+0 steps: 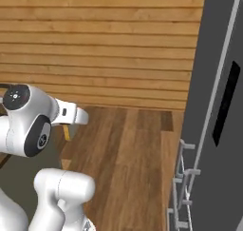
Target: Start the toaster. Once the lever pops up, take the bread to the plate on the dining counter.
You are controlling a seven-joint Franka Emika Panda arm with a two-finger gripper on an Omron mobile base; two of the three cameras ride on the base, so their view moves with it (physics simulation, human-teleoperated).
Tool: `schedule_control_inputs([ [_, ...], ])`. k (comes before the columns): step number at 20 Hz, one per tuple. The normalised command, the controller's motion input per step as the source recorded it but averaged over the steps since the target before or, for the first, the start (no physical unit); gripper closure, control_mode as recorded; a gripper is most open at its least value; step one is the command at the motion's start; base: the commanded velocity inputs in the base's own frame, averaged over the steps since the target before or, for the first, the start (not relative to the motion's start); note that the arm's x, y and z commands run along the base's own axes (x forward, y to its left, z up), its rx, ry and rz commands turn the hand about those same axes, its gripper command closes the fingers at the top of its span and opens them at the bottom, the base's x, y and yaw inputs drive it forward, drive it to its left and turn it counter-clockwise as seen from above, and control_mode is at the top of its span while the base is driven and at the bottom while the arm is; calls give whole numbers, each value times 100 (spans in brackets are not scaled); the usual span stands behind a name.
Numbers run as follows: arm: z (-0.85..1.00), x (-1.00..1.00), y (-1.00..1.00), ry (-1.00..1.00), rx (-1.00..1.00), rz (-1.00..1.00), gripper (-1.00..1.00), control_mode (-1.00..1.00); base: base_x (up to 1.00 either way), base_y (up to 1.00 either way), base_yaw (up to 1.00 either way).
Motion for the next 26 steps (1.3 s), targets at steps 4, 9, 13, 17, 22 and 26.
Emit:
schedule_control_inputs([
  [4, 0, 0, 0, 0, 0, 0, 100, 100, 100, 9, 3],
  [9, 0, 0, 0, 0, 0, 0, 100, 100, 100, 43, 0],
  [13, 0, 0, 0, 0, 0, 0, 100, 100, 100, 31, 0],
  [17, 0, 0, 0, 0, 0, 0, 100, 100, 100, 28, 0],
  [22, 0, 0, 0, 0, 0, 0, 100, 100, 100, 1, 5],
  [26, 0, 0, 0, 0, 0, 0, 100, 100, 100, 0, 34],
])
